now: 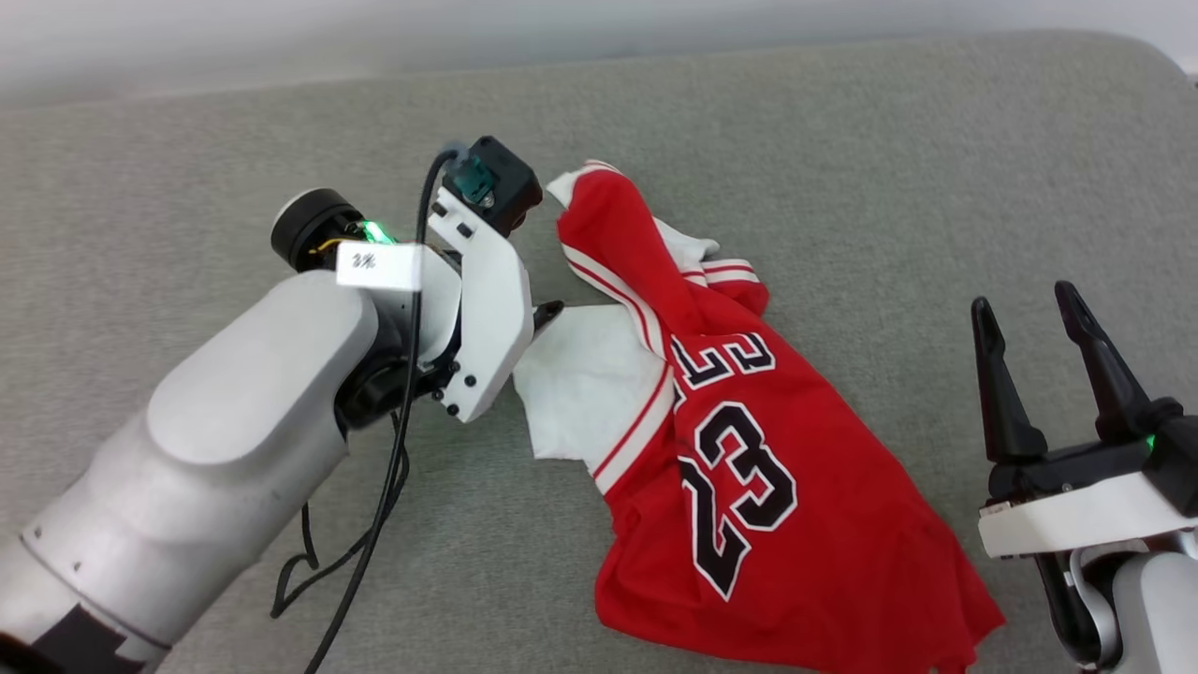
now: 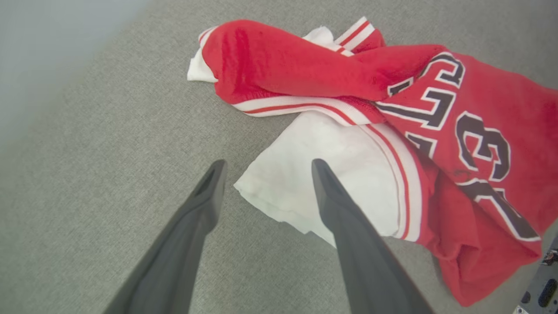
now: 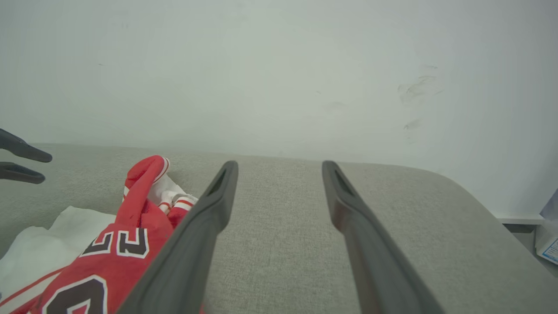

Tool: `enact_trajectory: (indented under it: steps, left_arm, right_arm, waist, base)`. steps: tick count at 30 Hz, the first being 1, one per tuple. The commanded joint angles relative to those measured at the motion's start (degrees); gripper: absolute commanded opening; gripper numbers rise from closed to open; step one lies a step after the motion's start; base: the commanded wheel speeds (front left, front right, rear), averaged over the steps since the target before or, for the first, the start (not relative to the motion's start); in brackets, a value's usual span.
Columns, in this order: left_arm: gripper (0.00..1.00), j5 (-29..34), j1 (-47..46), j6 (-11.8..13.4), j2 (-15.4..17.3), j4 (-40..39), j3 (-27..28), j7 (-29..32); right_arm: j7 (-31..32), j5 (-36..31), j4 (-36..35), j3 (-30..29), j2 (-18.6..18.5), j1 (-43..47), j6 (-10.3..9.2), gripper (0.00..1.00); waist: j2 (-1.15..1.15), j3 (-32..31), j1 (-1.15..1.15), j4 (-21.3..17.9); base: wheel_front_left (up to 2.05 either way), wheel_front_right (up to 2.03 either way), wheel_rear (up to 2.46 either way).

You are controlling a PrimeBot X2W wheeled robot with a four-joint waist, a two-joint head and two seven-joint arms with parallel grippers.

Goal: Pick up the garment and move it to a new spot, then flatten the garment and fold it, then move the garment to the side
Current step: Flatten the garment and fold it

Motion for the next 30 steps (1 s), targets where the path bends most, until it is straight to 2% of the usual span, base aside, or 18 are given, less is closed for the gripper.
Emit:
enact_trajectory:
  steps: [1,6,11,15,20,21,22,23,26,30]
  left_arm:
    - [1.0,-0.37,-1.37,-0.02,0.27,0.78,-1.24,0.75]
    - [1.0,-2.14,-6.23,-0.02,0.85,4.67,-9.82,4.65]
    - [1.0,-2.02,-9.9,-0.02,1.67,8.71,-17.3,4.72]
    - [1.0,-2.03,-9.91,0.08,2.02,11.25,-20.59,5.63]
    - [1.0,-2.59,-6.09,0.04,2.72,11.0,-22.1,9.07]
    - [0.91,-2.24,-5.23,0.01,2.94,10.67,-22.25,9.6]
    - [0.05,-2.27,-4.7,-0.09,2.99,10.38,-22.32,9.44]
    - [0.0,-2.24,-4.33,-0.09,2.95,10.03,-22.4,9.32]
    - [0.0,-2.77,-5.52,-0.03,2.93,8.98,-22.11,6.52]
    - [0.0,-3.89,-9.1,0.05,2.92,7.56,-21.12,-2.11]
  right_arm:
    - [-0.26,-0.13,-0.01,0.17,0.45,-0.89,-0.06,1.0]
    - [-0.42,-0.45,0.54,0.41,0.99,-2.22,-0.06,1.0]
    - [-0.46,-0.56,0.55,0.62,1.51,-3.42,-0.06,1.0]
    - [-0.48,-0.7,0.28,0.66,1.79,-4.0,-0.06,1.0]
    - [-0.48,-0.72,0.12,0.36,1.93,-4.26,-0.06,1.0]
    - [-0.47,-0.78,0.1,0.35,1.97,-4.41,-0.06,1.0]
    - [-0.47,-0.81,0.1,0.31,2.0,-4.55,-0.06,1.0]
    - [-0.47,-0.82,0.13,0.38,2.01,-4.6,-0.06,1.0]
    - [-0.46,-0.9,0.39,0.29,1.93,-4.18,-0.06,1.0]
    - [-0.47,-1.13,0.91,-0.34,1.64,-2.8,-0.06,1.0]
  waist:
    - [0.0,1.69,0.0,-1.62]
    - [0.0,4.04,0.0,-3.41]
    - [0.0,5.75,0.0,-4.53]
    - [0.0,6.56,0.0,-4.92]
    - [0.0,7.32,0.0,-5.0]
    - [0.0,7.44,0.0,-5.0]
    - [0.0,7.5,0.0,-4.92]
    - [0.0,7.48,0.0,-4.76]
    - [0.0,6.75,0.0,-3.74]
    - [0.0,4.36,0.0,-1.62]
  base:
    - [0.0,0.0,0.0]
    - [0.0,0.0,0.0]
    - [0.0,0.0,0.0]
    - [0.0,0.0,0.0]
    - [0.0,0.0,0.0]
    - [0.0,0.0,0.0]
    - [0.0,0.0,0.0]
    - [0.0,0.0,0.0]
    - [0.0,0.0,0.0]
    - [0.0,0.0,0.0]
